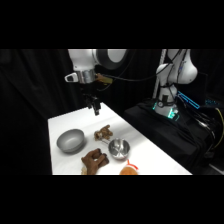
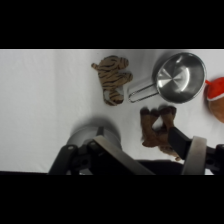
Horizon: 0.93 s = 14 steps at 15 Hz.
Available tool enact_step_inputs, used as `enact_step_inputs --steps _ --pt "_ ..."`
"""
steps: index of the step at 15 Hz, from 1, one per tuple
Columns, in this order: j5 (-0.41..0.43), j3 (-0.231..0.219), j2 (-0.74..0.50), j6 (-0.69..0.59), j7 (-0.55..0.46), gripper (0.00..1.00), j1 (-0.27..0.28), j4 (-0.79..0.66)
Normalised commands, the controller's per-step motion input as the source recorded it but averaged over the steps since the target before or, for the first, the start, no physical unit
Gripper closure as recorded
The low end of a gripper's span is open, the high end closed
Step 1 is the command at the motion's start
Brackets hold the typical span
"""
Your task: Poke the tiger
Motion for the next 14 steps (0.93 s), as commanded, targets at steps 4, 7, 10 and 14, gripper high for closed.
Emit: enact_step_inputs --steps 4,7,10,14 --pt "0.025 0.015 -0.03 0.03 -0.01 0.00 -0.052 -0.05" --pt "0.070 -0.018 -0.11 0.10 -0.06 0.00 -0.087 -0.16" --pt "0.082 -0.033 -0.14 0.20 -0.05 0.26 -0.073 -0.22" --pt "0.060 -0.023 -0.12 0.33 -0.04 0.60 -0.032 -0.24"
